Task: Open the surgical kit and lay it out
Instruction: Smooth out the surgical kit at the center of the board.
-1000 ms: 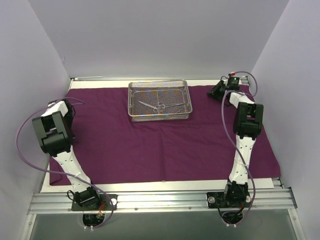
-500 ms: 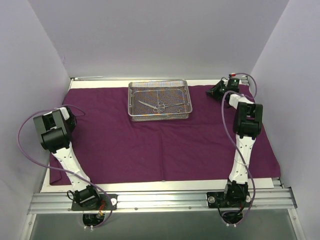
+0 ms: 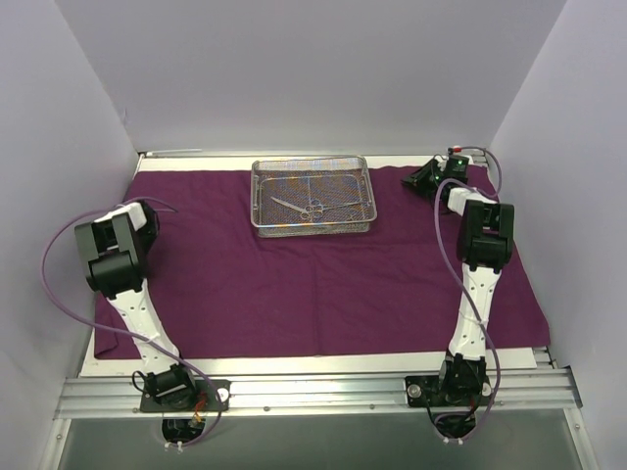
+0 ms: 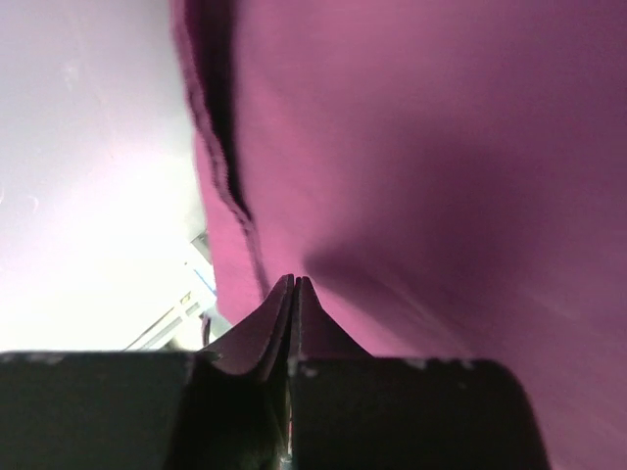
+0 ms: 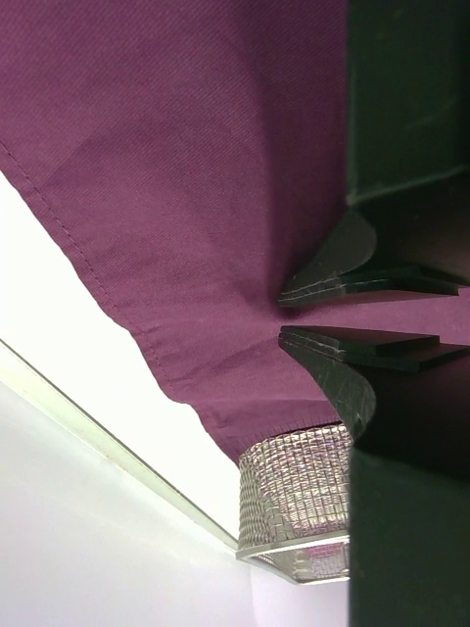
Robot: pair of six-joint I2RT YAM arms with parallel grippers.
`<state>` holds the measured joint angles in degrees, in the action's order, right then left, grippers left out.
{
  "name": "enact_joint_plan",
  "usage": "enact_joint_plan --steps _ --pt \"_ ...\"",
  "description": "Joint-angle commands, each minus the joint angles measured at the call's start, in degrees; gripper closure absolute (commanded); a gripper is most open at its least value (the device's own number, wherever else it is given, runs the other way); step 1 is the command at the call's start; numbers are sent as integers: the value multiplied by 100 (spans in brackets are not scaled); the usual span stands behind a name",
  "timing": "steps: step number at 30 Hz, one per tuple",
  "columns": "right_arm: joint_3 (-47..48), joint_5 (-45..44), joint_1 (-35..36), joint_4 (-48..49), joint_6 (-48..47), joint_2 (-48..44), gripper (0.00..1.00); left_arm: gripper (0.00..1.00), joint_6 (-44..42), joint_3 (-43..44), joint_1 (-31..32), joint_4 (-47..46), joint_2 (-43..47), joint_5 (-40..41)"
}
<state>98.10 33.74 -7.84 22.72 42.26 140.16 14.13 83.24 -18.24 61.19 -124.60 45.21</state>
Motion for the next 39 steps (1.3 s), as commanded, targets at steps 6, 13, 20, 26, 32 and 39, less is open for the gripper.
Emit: enact_joint_plan --steps 6,13,20,26,32,39 --pt "-125 116 28 -189 1 3 83 98 178 272 110 7 -179 49" --pt "-160 80 1 -145 1 20 83 98 99 -10 -232 -292 -284 75" --pt "-98 81 1 -224 -69 64 83 98 28 87 -408 -213 -478 523" --pt "-99 80 -43 -198 -34 99 83 98 81 78 -865 -2 -591 681" --pt "-2 107 -87 -180 36 161 83 98 186 139 -1015 288 -513 1226" --pt "-19 151 -69 -84 133 231 83 98 275 430 -1041 692 -372 1980"
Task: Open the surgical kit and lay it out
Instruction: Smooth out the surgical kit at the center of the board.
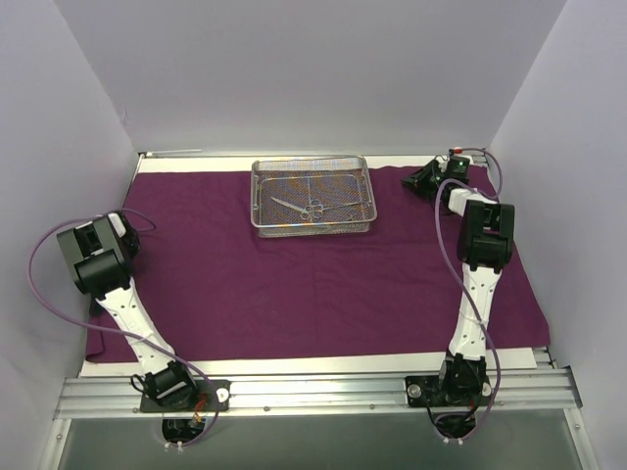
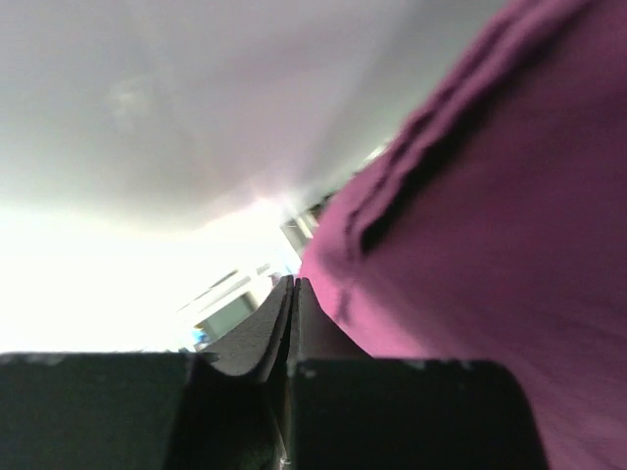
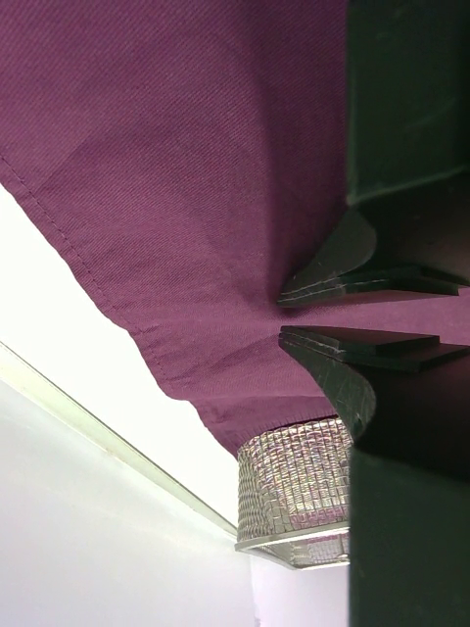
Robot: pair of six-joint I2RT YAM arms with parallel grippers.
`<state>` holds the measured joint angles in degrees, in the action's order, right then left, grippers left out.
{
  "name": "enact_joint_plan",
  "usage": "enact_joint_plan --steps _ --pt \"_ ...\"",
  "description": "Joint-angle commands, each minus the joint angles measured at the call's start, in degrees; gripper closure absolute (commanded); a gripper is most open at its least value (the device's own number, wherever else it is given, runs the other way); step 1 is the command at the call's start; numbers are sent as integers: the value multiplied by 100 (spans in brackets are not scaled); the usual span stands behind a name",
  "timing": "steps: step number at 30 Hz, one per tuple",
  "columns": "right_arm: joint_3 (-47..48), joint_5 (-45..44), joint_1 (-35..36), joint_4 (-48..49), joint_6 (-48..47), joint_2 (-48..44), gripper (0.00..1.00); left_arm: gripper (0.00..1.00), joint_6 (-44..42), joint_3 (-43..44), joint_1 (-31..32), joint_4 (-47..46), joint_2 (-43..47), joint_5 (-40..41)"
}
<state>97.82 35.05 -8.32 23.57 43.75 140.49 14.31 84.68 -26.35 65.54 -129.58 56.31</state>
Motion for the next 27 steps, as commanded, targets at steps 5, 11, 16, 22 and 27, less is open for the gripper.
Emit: enact_joint_plan --steps 5,11,16,22,27 --pt "79 37 -30 -160 20 242 83 98 898 558 -345 934 99 934" --pt "79 55 -30 -151 29 234 84 98 -14 -66 147 -199 767 56" --pt "-9 64 -56 -142 2 181 84 98 -200 -241 200 -533 776 -314" --pt "-140 55 -100 -125 -15 128 84 98 -315 -681 262 -990 618 -561" --pt "-149 55 -126 -133 -15 155 84 98 -384 -962 297 -1218 355 -228"
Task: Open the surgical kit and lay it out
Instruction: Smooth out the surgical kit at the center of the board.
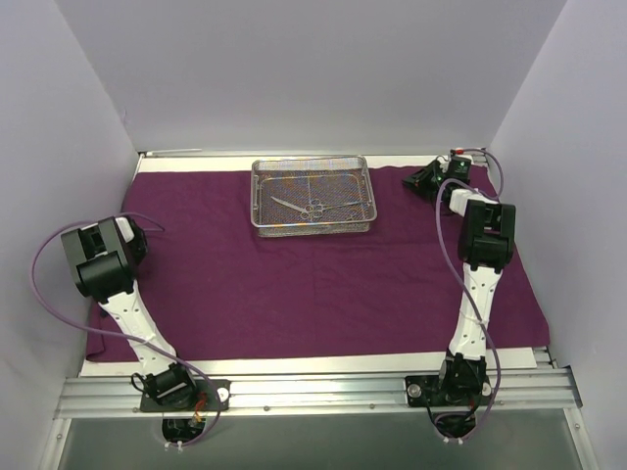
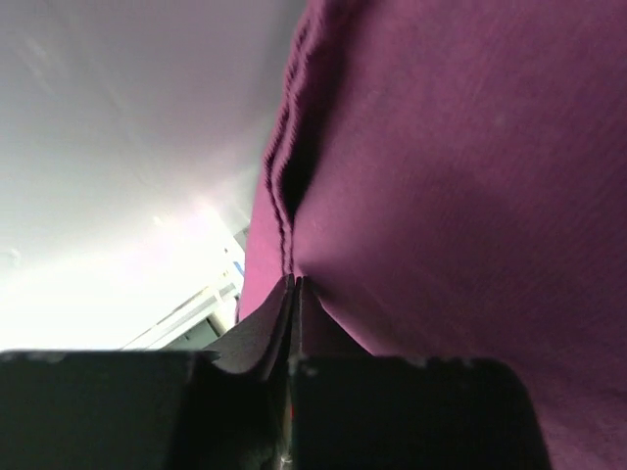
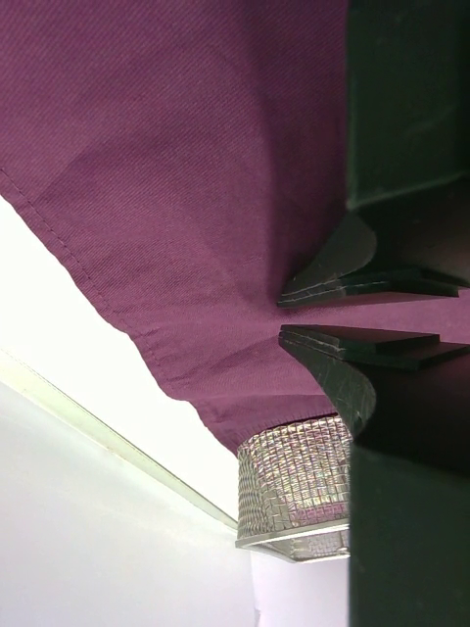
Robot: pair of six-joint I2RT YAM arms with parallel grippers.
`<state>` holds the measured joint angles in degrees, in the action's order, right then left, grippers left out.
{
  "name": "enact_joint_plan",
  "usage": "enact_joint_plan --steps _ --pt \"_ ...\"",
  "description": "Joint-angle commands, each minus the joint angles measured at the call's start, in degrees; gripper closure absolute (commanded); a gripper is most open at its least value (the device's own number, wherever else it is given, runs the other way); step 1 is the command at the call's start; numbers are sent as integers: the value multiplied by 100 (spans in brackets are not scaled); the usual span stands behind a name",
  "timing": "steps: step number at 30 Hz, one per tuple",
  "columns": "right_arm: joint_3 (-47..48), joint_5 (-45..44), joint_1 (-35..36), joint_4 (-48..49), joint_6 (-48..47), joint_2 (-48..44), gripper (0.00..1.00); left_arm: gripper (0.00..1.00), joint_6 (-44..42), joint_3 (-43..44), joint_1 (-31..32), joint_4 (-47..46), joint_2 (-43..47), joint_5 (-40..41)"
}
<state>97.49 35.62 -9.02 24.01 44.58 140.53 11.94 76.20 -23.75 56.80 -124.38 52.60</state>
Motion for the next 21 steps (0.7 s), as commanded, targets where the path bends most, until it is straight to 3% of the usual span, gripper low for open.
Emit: enact_joint_plan --steps 1,10,15,21 --pt "-108 -2 -48 -177 -98 150 84 98 -166 -149 28 -388 -166 224" --pt "-73 -2 -65 -221 -142 168 84 98 -201 -510 -385 -696 -324 1366" --pt "-125 -20 -100 -230 -169 141 84 98 577 -124 -692 162 -474 2095" --pt "-187 -20 -74 -195 -151 141 84 98 493 26 -324 113 88 1395"
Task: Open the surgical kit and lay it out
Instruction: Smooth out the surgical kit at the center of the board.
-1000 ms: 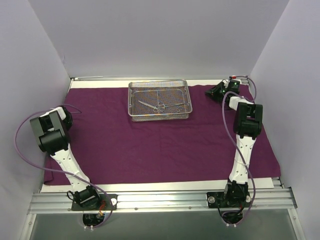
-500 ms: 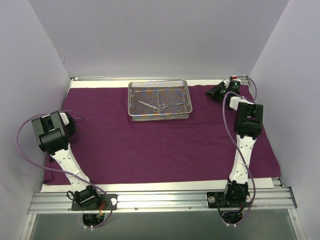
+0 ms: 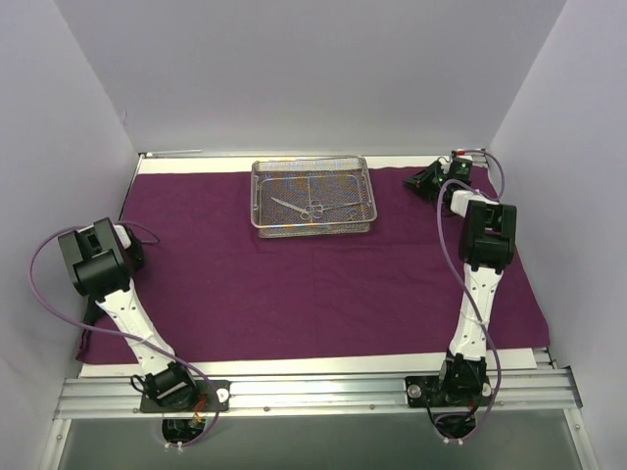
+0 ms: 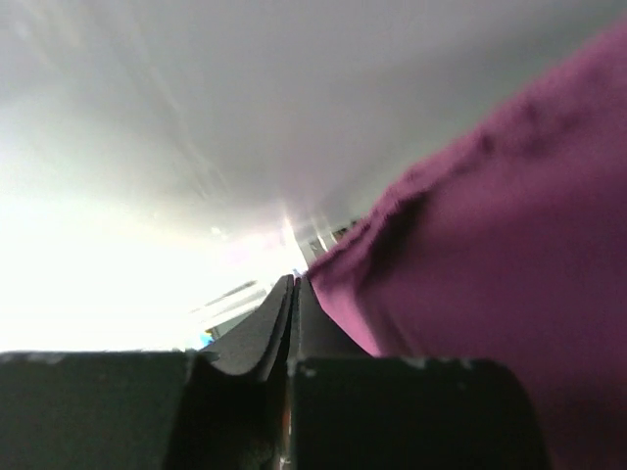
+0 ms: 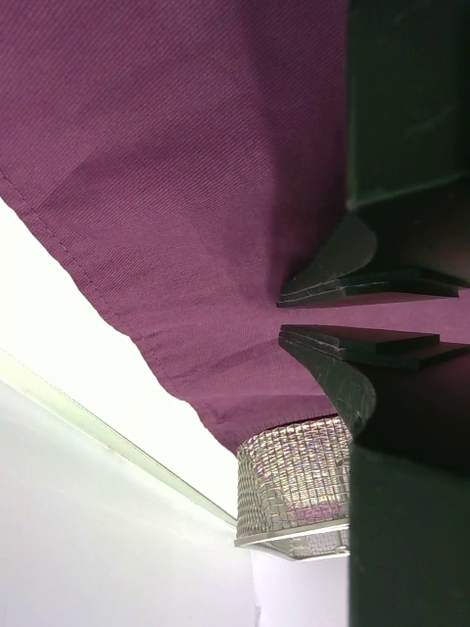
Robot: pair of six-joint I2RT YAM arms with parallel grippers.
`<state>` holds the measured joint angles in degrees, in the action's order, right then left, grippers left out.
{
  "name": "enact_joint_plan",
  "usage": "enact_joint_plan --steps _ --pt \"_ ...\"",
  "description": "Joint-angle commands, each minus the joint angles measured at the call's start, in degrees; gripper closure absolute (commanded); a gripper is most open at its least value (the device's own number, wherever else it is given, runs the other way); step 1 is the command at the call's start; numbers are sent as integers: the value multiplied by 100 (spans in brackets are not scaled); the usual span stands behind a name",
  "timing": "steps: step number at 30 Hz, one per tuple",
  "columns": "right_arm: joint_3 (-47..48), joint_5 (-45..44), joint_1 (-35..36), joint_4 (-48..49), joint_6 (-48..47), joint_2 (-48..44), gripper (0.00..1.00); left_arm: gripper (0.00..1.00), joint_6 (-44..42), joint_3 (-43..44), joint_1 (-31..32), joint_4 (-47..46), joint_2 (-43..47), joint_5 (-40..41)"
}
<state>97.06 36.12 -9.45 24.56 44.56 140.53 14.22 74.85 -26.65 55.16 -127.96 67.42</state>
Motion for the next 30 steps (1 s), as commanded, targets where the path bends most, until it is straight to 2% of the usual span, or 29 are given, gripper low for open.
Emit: enact_joint_plan --steps 1,4,10,13,16,18,20,25,30 --pt "-152 -79 -22 -276 -149 133 84 98 283 170 98 276 543 -384" --pt "-126 -105 5 -328 -149 106 84 98 520 389 222 452 912 -1096" --pt "68 -228 31 -706 -272 -8 84 98 1047 1083 609 961 1370 -1582" --pt "77 -351 31 -908 -307 -113 84 98 1189 1574 626 1094 1467 -2169" --pt "-90 -544 31 -1101 -307 -280 84 98 1083 1918 837 954 1423 -3144" --pt "-143 -658 22 -1346 -385 -377 85 98 829 2024 1012 550 1336 -4081" --pt "-126 -843 5 -1576 -526 -438 86 98 540 2295 1346 226 1126 -4673" --pt "120 -1194 -109 -2321 -1026 -535 87 98 310 2798 2005 198 668 -5552" --pt "287 -1283 -434 -2429 -1238 -466 87 98 -15 2623 2068 -636 667 -6793"
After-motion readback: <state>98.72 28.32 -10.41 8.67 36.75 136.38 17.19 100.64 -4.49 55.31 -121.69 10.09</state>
